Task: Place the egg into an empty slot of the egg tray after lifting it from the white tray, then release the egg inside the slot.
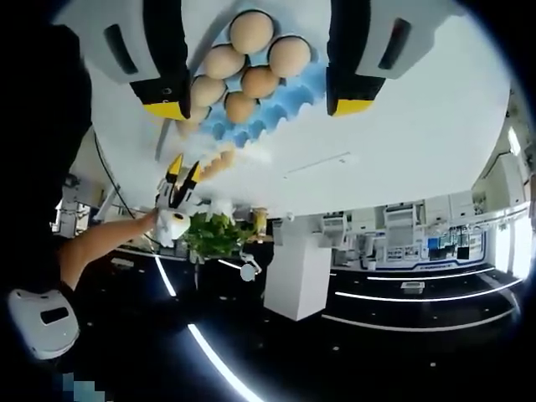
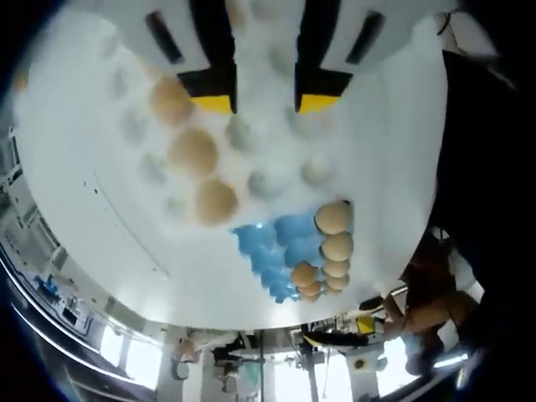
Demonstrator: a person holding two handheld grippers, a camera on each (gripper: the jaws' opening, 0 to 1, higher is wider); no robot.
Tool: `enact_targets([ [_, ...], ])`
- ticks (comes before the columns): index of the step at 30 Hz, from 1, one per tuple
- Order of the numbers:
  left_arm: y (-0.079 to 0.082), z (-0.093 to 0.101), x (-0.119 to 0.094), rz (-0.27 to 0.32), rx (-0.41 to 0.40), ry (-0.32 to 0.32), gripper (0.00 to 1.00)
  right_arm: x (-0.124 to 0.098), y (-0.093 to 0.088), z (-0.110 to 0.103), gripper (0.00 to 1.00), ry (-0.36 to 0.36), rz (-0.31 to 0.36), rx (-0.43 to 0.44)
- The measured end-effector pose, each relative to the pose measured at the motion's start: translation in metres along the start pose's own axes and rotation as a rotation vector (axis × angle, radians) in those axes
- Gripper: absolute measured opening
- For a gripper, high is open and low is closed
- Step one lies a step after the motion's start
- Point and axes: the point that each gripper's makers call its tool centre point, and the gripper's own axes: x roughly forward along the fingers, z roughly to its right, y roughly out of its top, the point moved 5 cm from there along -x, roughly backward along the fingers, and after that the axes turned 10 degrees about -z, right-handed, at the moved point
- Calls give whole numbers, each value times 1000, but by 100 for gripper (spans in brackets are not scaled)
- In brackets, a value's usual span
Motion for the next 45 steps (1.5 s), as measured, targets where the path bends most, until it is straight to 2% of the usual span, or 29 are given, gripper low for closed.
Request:
enact_targets([
  [10,1,0,0,-2,3,0,66,-11,-27,8,27,-46,-44,31],
  [21,2,-1,1,-1,2,-1,66,-25,-40,15,27,-96,-68,60],
  [29,2,1,3,-1,4,-9,65,-31,-52,20,28,-120,-127,43],
  [37,2,0,2,-3,4,-6,65,-25,-54,25,28,-100,-157,46],
  [39,1,0,1,-5,3,-7,65,-25,-55,26,28,-81,-157,71],
  [41,0,0,1,-6,1,-3,65,-24,-57,28,28,-48,-152,141],
  [45,0,1,1,-8,1,-7,64,-22,-56,30,28,-15,-181,125],
])
